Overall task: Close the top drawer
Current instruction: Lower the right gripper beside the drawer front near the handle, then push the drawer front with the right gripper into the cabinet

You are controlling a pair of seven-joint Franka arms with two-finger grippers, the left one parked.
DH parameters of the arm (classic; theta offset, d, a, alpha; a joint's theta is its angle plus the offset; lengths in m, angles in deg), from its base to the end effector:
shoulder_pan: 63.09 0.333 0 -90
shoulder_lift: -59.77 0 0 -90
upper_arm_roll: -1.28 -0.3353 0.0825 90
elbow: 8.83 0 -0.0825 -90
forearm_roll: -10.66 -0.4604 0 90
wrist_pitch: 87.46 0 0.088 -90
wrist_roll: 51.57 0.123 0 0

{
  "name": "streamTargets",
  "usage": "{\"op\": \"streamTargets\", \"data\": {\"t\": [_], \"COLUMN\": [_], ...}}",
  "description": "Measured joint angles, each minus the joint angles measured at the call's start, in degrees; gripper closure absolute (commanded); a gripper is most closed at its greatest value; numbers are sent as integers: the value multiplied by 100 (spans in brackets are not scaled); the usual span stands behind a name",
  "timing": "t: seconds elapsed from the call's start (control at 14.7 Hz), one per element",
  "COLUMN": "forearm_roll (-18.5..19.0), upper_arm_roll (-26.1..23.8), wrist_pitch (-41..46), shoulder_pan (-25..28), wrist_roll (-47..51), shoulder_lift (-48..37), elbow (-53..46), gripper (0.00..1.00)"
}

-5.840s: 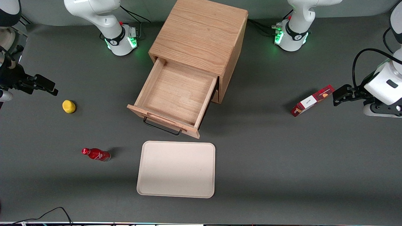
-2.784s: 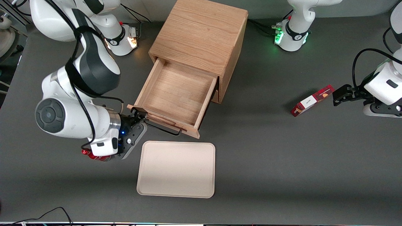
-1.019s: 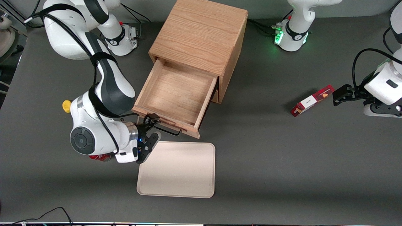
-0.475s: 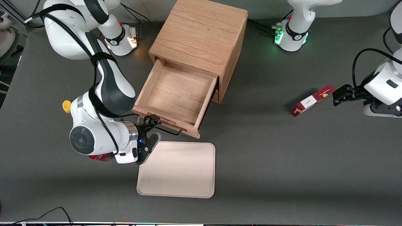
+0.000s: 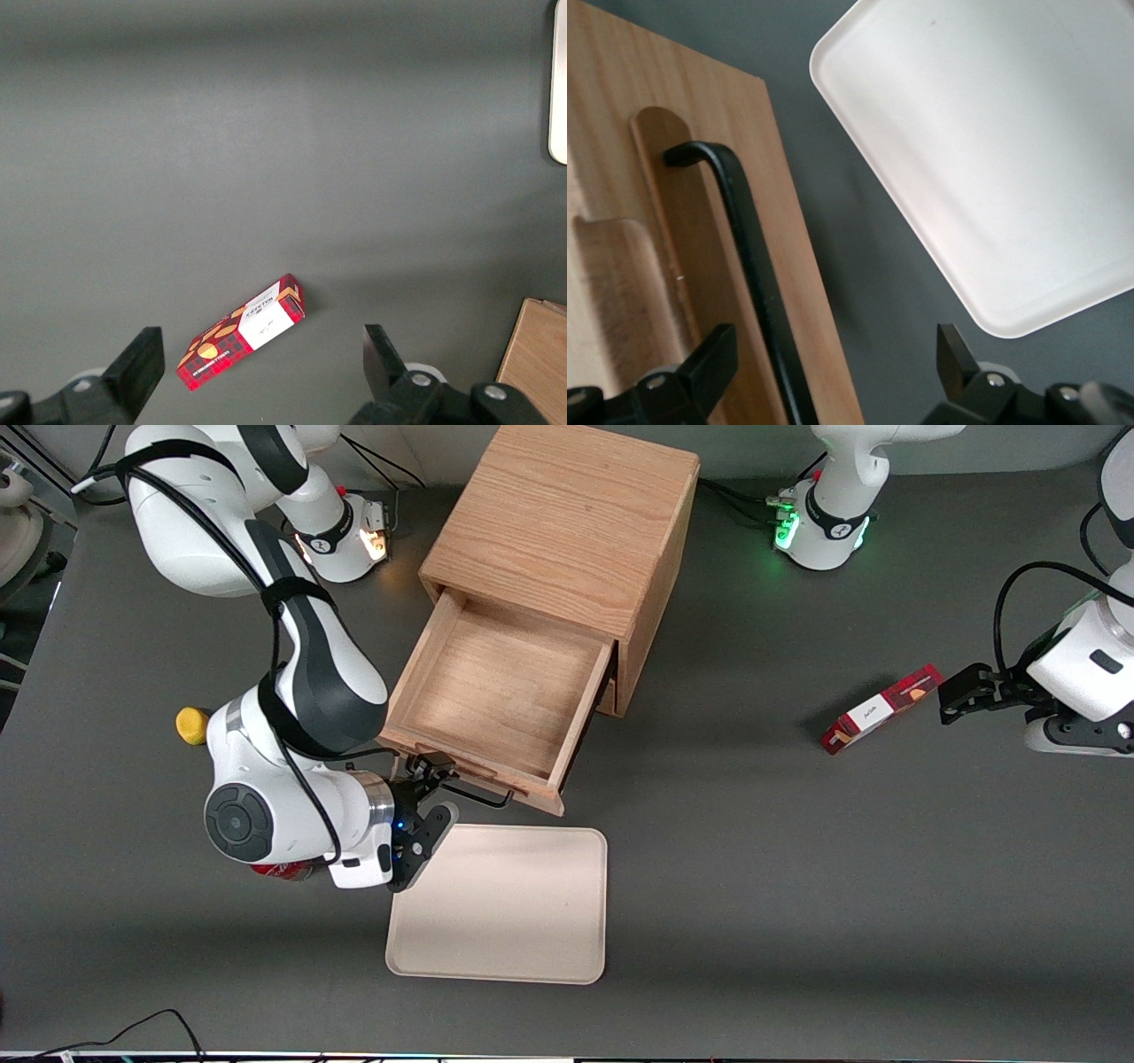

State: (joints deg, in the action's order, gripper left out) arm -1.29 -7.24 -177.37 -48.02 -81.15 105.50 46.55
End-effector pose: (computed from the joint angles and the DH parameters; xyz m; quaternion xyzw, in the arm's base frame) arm 0.7652 0.3173 0.3722 -0.8908 -0.4161 0.0828 0.1627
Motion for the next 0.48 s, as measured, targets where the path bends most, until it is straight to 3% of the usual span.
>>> {"op": "streamTargets", "data": {"t": [0.48], "forearm_roll": [10], "upper_arm_roll": [0], "wrist_pitch": [-157], "shoulder_pan": [28], "wrist_roll": [0], "shoulder_lift": [32], "elbow": [130], "gripper": [0]}}
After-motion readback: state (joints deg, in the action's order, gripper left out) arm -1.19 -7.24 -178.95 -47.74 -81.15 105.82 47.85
